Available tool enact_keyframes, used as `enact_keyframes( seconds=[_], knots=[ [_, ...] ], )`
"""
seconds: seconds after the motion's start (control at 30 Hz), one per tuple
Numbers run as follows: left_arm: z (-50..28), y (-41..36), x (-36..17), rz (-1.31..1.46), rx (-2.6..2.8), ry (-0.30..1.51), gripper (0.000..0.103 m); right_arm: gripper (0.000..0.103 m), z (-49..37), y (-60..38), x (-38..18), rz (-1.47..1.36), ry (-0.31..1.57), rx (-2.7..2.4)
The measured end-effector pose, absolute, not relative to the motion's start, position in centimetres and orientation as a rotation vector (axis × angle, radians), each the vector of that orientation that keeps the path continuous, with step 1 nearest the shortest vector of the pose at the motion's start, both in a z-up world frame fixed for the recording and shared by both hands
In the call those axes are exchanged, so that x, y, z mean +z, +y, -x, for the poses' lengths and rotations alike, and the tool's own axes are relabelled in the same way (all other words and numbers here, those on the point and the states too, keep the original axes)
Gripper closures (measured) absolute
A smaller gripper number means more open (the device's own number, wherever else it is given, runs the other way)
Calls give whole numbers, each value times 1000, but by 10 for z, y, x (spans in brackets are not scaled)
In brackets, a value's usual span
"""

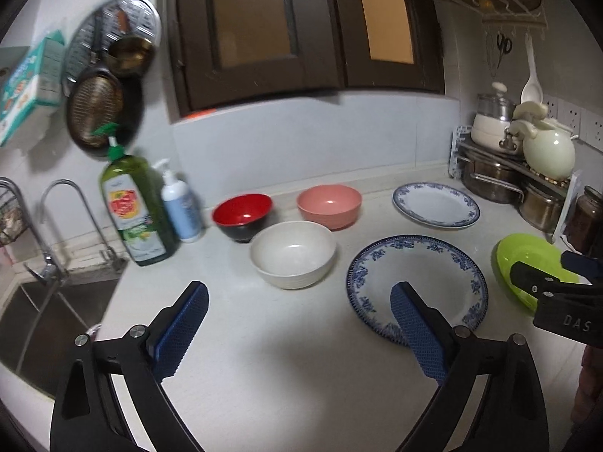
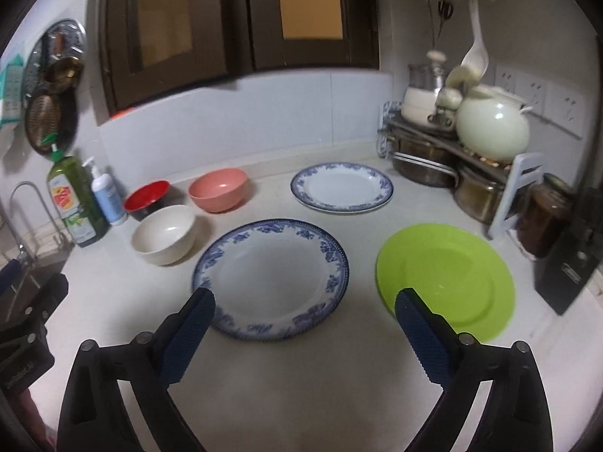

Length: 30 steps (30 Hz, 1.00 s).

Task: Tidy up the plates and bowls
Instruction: 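Move both grippers to the large blue-and-white plate and close on its rim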

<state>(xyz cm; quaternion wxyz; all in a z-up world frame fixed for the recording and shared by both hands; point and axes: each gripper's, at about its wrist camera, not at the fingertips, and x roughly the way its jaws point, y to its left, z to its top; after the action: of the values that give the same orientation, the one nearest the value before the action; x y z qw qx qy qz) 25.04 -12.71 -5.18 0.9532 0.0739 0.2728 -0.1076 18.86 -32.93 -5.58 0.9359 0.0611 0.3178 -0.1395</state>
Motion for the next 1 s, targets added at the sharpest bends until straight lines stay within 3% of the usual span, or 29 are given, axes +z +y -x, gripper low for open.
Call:
enact_keyframes(
  seconds=[0.4, 0.53, 1.0],
  knots=[
    [-338, -172, -111, -136, -307, 762, 31, 24, -273, -372, -109, -156, 787, -271],
    [-356, -183, -129, -149, -328, 814, 36, 34, -292, -386, -128, -172, 844, -278],
    [-389, -210, -168, -173, -391, 943, 51, 50, -329, -410, -164, -184, 973, -277]
  ],
)
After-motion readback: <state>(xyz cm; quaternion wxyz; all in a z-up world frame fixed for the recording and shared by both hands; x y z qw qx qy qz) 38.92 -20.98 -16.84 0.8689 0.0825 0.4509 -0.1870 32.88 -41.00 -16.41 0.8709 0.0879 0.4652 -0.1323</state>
